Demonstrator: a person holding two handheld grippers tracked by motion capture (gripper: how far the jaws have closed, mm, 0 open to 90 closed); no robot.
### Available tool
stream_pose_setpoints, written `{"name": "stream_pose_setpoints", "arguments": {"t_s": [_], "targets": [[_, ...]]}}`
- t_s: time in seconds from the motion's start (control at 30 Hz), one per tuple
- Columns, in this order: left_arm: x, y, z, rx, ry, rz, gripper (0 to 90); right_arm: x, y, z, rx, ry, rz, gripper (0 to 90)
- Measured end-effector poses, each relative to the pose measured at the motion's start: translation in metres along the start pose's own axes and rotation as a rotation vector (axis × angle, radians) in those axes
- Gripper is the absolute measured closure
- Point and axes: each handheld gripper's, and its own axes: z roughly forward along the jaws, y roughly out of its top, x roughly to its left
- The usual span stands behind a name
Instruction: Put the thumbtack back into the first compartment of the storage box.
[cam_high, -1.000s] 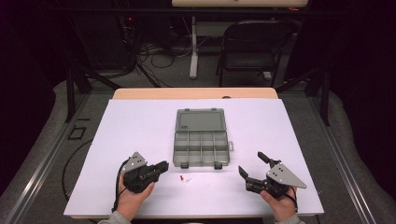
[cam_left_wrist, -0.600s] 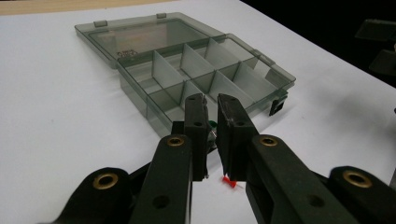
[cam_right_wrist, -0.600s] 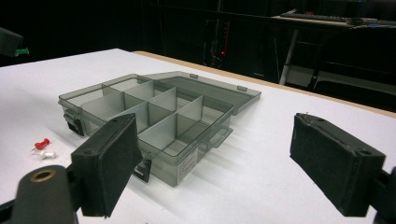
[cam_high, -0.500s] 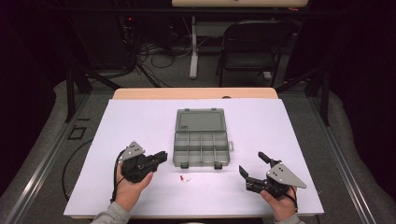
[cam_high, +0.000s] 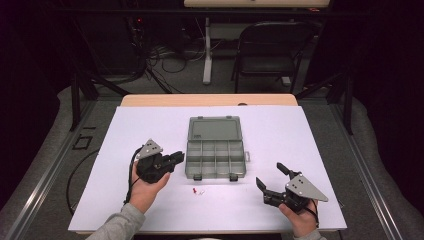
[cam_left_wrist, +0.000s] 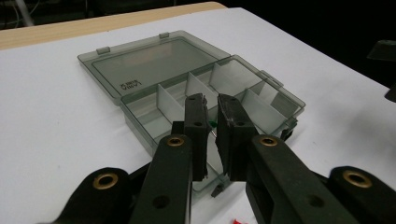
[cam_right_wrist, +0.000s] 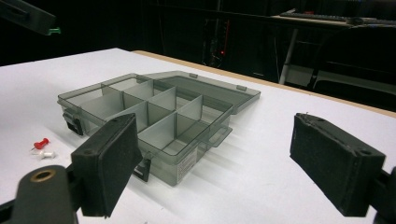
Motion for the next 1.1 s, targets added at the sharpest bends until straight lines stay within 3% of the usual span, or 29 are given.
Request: {"name": "stream_pose_setpoints", "arguments": {"t_s": [0.57,0.8,1.1], "targets": [[0.014,0.025,0.046,0.075,0.024,-0.040,82.8,-0.001,0.000,-0.001,0.004,0.000,-0.001,15.2],[0.018,0.027,0.067,0.134,0.045,-0.030,82.9,-0.001,0.000,0.000,0.007,0.003,-0.002,15.2],[0.024,0.024,0.084,0.175,0.061,-0.034,82.8,-0.001,-0.001,0.000,0.009,0.005,-0.005,15.2]]}}
